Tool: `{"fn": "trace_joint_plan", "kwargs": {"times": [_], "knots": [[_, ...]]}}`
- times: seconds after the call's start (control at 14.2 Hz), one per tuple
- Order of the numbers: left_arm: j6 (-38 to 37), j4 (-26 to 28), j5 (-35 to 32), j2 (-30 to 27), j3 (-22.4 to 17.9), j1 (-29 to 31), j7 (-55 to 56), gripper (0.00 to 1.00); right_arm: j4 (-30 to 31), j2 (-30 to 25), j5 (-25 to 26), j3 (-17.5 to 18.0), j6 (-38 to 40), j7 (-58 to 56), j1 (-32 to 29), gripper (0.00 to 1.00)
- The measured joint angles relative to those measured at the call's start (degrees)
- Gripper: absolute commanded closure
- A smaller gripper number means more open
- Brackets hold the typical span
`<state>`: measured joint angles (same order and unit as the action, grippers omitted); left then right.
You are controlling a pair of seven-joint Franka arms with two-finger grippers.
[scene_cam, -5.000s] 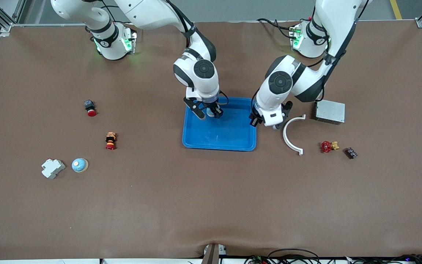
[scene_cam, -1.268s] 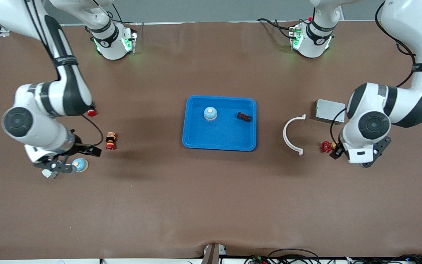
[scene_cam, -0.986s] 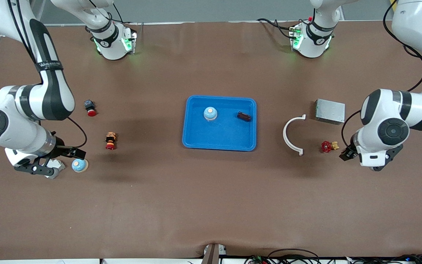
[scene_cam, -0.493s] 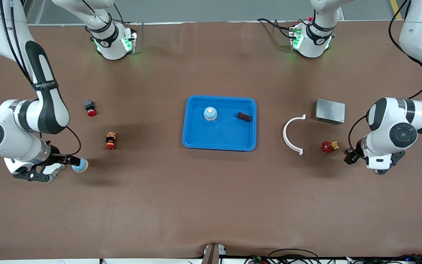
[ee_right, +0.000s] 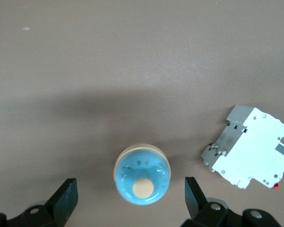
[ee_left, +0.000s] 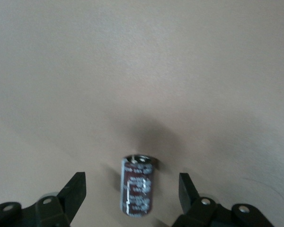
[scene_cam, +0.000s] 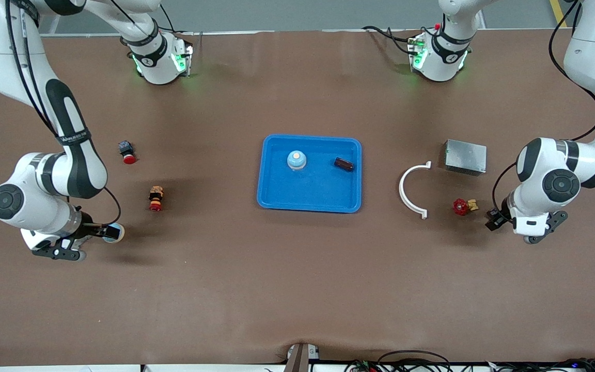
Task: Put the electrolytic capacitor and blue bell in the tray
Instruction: 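Grasp the second bell with the right gripper while the left gripper grasps the capacitor, then carry the bell with the right gripper while the left gripper carries the capacitor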
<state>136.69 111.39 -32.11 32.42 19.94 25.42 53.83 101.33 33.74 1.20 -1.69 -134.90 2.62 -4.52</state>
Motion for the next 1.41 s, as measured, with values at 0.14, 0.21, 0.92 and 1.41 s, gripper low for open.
{"fn": "trace_joint_plan", "kwargs": {"times": [0.14,0.21,0.92,1.41], "knots": [[0.84,0.2,-0.31,0.36,-0.01,1.0,-0.04,0.25,1.12,0.73,-0.03,0.04,-2.36,-1.53,-1.09,0.0],[0.98,0.31,-0.31,0.45,0.0,1.19,-0.04,0.33,1.68,0.88,-0.06,0.05,-3.08,-1.97,-1.48,0.0],[1.26,0.43,-0.32,0.39,0.7,1.2,0.25,1.0,4.98,1.79,-3.03,0.6,-8.26,-2.23,-1.75,0.0],[-1.8,0.4,-0.32,-3.59,4.31,1.18,0.37,1.0,4.99,3.67,-3.17,0.9,-10.86,-2.23,-1.73,0.0]]}}
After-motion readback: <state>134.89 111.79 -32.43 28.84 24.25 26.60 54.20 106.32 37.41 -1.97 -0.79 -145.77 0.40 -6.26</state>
